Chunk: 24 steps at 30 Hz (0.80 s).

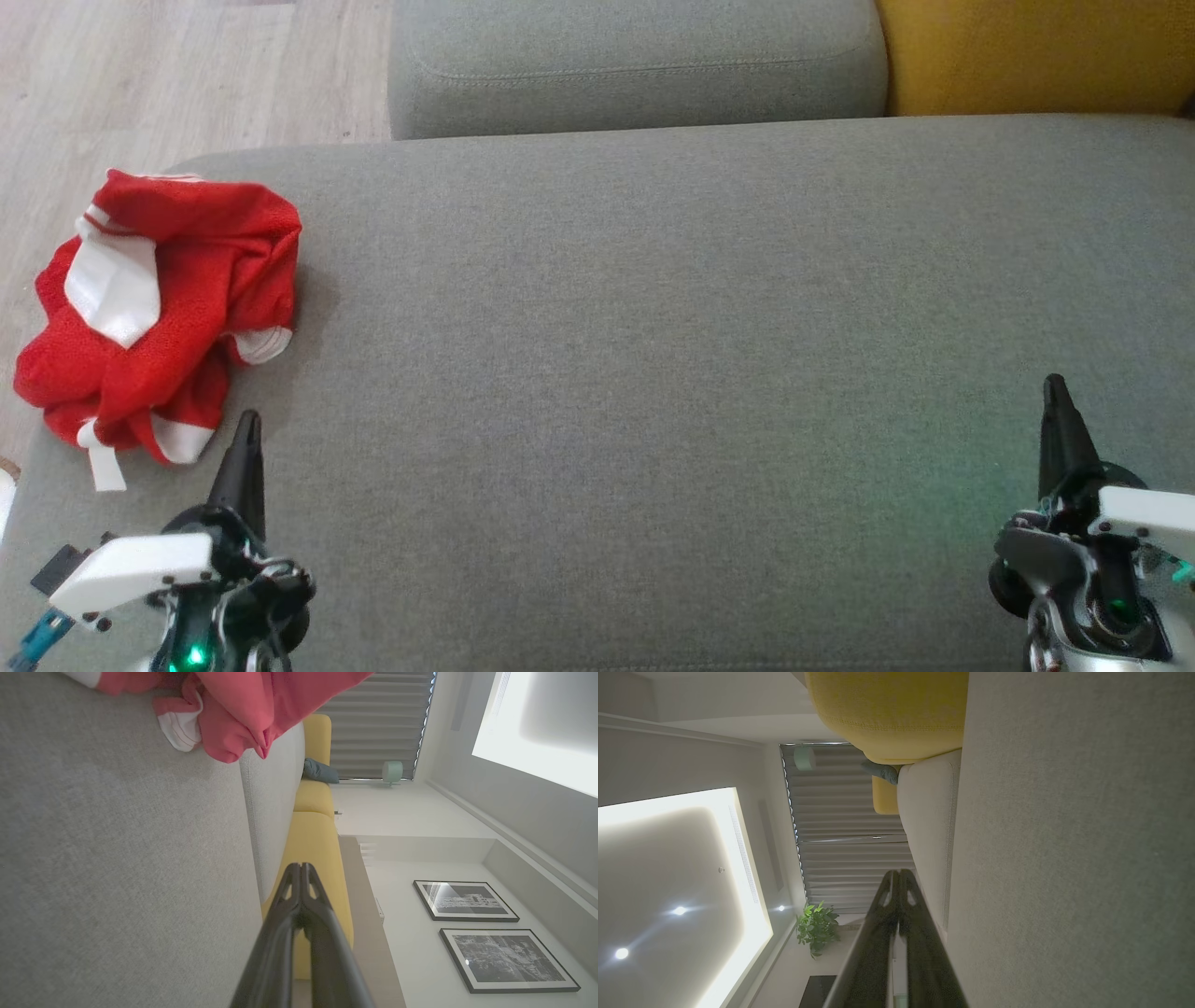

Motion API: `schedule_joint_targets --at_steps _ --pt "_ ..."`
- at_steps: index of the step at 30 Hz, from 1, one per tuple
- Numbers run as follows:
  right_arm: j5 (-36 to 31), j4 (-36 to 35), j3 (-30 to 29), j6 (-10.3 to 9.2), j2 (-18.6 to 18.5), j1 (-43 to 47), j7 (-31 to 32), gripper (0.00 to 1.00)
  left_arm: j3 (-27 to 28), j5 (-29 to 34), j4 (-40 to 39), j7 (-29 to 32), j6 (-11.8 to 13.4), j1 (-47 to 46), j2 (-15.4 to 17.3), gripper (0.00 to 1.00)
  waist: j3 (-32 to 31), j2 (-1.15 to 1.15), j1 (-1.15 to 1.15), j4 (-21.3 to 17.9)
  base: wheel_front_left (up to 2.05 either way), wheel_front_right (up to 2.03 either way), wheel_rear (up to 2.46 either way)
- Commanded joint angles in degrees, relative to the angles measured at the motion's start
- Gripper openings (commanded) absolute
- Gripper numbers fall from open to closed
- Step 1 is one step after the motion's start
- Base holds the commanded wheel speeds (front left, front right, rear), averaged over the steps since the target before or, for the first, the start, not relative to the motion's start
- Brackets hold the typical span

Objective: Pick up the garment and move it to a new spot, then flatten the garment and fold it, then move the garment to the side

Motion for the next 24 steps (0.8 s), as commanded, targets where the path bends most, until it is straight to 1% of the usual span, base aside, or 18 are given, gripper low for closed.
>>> schedule_joint_targets --at_steps 1,7,8,13,24 --pt "0.43 -2.18 1.19 0.39 -0.30 -1.22 0.32 0.00 2.02 -0.24 -2.17 0.42 -0.41 -3.23 0.57 0.00 0.00 0.00 0.00 0.00 0.00 0.00 0.00" --pt "0.43 -2.18 1.19 0.39 -0.30 -1.22 0.32 0.00 2.02 -0.24 -2.17 0.42 -0.41 -3.23 0.57 0.00 0.00 0.00 0.00 0.00 0.00 0.00 0.00" --pt "0.00 0.00 0.00 0.00 0.00 0.00 0.00 1.00 0.00 0.00 0.00 0.00 0.00 0.00 0.00 1.00 0.00 0.00 0.00 0.00 0.00 0.00 0.00" --pt "-0.04 3.84 0.20 -0.06 0.27 1.42 -0.06 1.00 -0.14 0.04 3.77 -0.17 0.11 2.28 -0.72 1.00 0.04 0.00 0.00 0.00 0.00 0.00 0.00" --pt "-1.91 3.36 2.34 -0.03 -0.17 0.42 -1.78 1.00 -0.02 2.99 3.58 -1.86 0.07 1.62 -0.52 1.00 0.11 0.00 0.00 0.02 0.00 0.00 0.00"
